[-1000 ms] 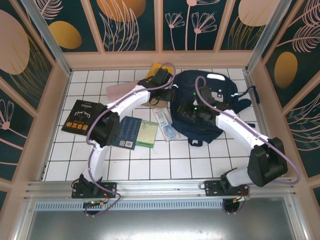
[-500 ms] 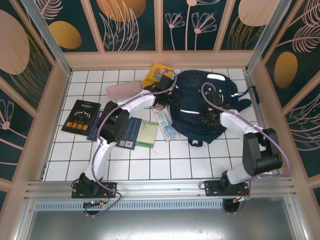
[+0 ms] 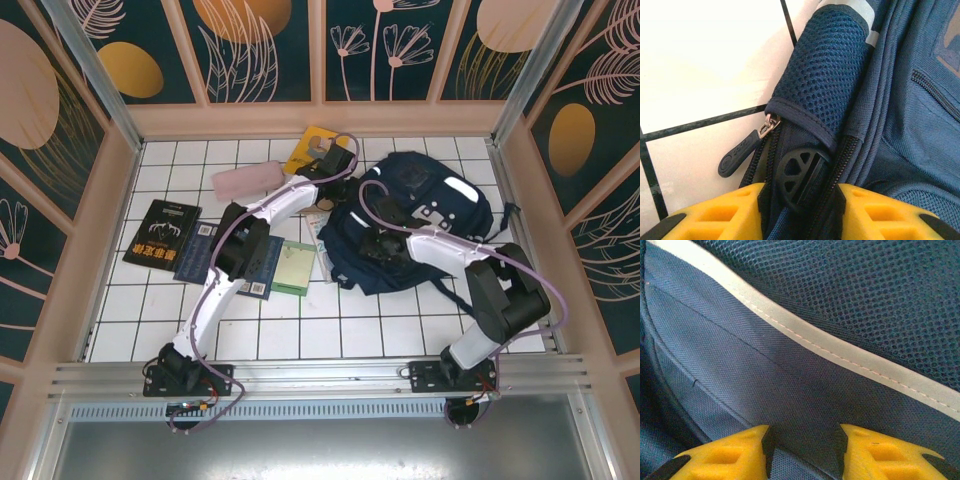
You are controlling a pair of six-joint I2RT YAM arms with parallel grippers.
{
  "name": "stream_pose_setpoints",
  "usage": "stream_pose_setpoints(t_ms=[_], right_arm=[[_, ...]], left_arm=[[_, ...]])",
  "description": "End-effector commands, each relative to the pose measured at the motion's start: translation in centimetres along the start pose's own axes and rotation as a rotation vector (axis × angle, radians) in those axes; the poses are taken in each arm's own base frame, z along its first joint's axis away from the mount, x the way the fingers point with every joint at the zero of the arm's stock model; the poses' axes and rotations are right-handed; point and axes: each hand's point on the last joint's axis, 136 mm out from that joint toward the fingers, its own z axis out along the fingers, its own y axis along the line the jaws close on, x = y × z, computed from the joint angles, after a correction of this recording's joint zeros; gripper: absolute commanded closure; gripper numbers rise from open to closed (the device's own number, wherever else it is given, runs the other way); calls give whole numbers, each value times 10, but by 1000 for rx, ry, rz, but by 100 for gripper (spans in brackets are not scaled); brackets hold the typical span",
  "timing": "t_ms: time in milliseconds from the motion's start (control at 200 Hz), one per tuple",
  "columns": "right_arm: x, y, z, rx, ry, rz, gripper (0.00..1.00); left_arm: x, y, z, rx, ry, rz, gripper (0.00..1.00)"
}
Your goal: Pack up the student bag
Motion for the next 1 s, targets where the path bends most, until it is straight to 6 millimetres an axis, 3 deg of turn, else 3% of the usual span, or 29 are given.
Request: stream_pose_setpoints(t_ms=[0,160,300,505,795,996], right_arm=[[11,8,1,3,75,-30,58],[-11,20,-20,11,16,-104,55],[-21,31,-29,13,-17,-173,52],[-15,70,-34,-47,-30,-264,53],[6,121,-29,-125,-14,-358,54],[28,145,-17,-214,50,-361,54]], left_arm=[[-6,-8,-24,2,-2,37,55],[-30,-18,-81,4,-88,52,46],[-32,-10,-127,-29,-164,36,43],[5,33,-161,-124,-183,-44,51],[62,82,-181,-222,-162,-156,56],[99,118,-194,-303,-134,-206,58]])
